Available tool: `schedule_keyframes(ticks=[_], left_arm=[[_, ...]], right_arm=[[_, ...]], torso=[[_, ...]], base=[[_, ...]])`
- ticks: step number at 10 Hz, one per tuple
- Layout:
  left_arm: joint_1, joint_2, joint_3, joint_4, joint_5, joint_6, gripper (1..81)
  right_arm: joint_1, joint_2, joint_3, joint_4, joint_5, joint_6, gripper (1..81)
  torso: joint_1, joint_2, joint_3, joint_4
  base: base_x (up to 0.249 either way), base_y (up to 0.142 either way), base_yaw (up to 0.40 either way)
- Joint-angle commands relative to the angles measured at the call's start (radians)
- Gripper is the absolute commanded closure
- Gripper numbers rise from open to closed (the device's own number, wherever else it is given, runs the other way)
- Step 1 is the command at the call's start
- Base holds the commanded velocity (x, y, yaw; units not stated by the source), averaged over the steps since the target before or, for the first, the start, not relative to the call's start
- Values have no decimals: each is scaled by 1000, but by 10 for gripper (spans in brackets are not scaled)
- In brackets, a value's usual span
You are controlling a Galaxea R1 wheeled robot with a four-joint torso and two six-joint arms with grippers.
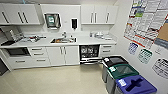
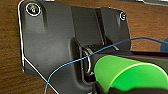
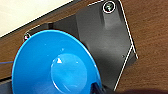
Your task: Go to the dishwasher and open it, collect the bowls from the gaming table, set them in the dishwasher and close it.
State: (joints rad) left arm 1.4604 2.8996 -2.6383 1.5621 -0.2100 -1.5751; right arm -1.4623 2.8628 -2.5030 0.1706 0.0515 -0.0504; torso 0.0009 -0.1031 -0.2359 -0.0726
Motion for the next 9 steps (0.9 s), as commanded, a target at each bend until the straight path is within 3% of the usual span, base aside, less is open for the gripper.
schedule_keyframes(ticks=[1,9], left_arm=[[-34,-12,3,-7,24,0,811],[-34,-12,3,-8,24,0,811]], right_arm=[[41,-14,3,-10,-65,0,811],[44,-14,1,-10,-67,0,811]], torso=[[0,0,0,0],[0,0,0,0]], base=[[238,0,0],[237,0,0]])
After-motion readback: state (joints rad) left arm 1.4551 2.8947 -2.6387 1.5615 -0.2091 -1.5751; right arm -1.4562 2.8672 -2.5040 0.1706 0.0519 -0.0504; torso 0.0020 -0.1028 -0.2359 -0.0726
